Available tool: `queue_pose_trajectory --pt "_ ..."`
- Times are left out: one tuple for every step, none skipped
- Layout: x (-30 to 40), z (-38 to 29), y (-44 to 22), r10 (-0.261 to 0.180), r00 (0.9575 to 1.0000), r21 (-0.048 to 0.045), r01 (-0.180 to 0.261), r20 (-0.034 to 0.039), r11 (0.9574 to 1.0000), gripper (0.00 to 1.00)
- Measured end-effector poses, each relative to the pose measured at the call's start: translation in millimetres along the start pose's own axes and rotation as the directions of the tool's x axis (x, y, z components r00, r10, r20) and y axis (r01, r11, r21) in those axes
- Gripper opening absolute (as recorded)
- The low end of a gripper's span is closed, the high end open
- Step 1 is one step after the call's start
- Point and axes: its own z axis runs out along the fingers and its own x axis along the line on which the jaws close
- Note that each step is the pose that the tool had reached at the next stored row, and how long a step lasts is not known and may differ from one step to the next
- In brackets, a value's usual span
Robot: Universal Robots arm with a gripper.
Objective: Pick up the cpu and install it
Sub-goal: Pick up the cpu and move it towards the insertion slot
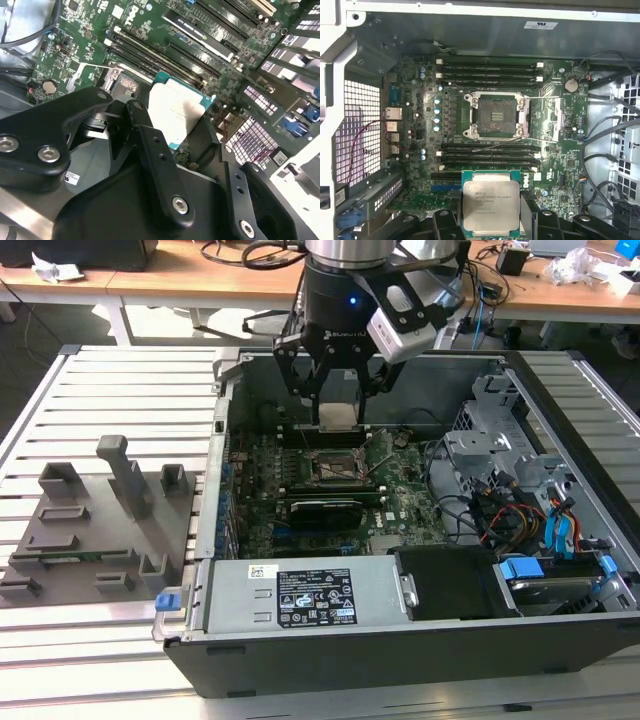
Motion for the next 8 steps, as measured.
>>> queue_pose_trajectory --pt "-0.8 0.3 0.2 0.000 1.0000 -0.0001 0.000 0.0000 1.0000 0.55" --pt "-1.6 0.6 0.4 0.000 1.0000 0.0000 0.000 0.0000 1.0000 0.55" --pt "-2.5 1.0 0.7 0.000 1.0000 0.0000 0.000 0.0000 1.0000 0.55" --pt "-3.2 1.3 0.9 0.000 1.0000 0.0000 0.000 0.0000 1.0000 0.55" --pt "-4.2 2.0 1.2 0.000 1.0000 -0.0001 0.000 0.0001 1.0000 0.55" --pt "-5.2 2.8 1.4 0.000 1.0000 0.0000 0.000 0.0000 1.0000 0.55" --pt "-6.0 3.8 1.8 0.000 1.0000 0.0001 0.000 0.0000 1.0000 0.55" --pt "-6.6 4.9 2.7 0.000 1.0000 0.0002 0.000 -0.0001 1.0000 0.55"
